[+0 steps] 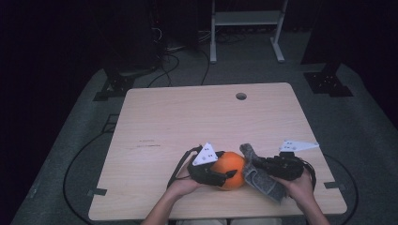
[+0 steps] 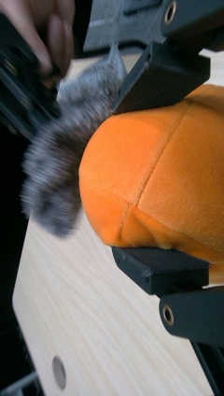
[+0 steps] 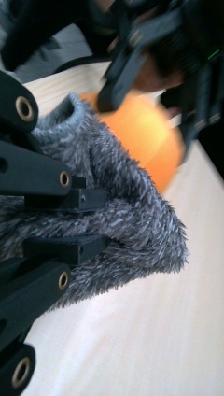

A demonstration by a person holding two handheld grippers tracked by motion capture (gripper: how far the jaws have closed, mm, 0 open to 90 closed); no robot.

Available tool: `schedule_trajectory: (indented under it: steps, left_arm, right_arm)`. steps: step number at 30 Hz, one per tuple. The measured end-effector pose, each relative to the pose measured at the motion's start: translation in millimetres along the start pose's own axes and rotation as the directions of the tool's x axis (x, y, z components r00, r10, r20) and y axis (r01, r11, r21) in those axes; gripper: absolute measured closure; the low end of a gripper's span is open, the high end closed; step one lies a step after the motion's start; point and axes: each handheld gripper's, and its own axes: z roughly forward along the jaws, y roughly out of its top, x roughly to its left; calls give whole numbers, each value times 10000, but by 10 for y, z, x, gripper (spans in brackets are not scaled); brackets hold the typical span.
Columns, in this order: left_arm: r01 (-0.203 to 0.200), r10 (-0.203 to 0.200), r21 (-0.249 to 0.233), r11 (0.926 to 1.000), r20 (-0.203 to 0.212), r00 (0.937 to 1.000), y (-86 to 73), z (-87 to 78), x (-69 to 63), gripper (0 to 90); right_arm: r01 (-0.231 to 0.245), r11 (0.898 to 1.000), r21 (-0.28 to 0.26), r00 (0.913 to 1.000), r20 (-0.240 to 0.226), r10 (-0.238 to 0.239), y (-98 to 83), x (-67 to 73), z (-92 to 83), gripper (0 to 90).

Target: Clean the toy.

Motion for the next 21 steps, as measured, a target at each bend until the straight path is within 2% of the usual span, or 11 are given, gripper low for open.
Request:
schedule_trajectory:
  steps: [3,5,7,9,11,12,14,16,17,21]
  left_arm:
    - [-179,179,-56,9998,-3,9998,-3,41,-48,274]
    - [-290,290,-59,9996,19,9996,9,69,-92,265]
    - [-353,353,-1,9994,228,9991,36,72,-123,217]
    - [-449,452,-75,9990,493,9978,65,10,-100,172]
    - [-515,542,-336,9981,846,9949,52,-71,-32,163]
    - [-513,545,-396,9979,858,9948,33,-99,6,153]
    - [-355,378,-246,9991,989,9944,-20,-107,83,129]
    - [-389,362,208,9990,1172,9924,-81,-77,139,109]
    - [-328,286,286,9991,1353,9904,-112,-62,162,94]
    - [-314,277,189,9993,1717,9848,-183,-49,218,89]
  right_arm:
    - [410,9973,-603,9991,-23,-412,100,134,-104,794]
    - [736,9942,-790,9971,-125,-748,153,251,-110,794]
    - [1077,9923,-613,9941,-73,-1083,168,339,-52,794]
    - [1351,9905,-248,9903,351,-1342,137,351,21,794]
    - [995,9950,-102,9950,56,-995,94,278,44,793]
    - [859,9962,-151,9963,-5,-859,81,245,34,793]
    - [777,9969,-116,9969,83,-776,72,210,7,793]
    - [735,9972,-107,9972,113,-734,66,192,5,792]
    - [752,9971,-107,9971,87,-751,62,187,10,792]
    - [832,9965,-92,9965,114,-831,55,192,17,792]
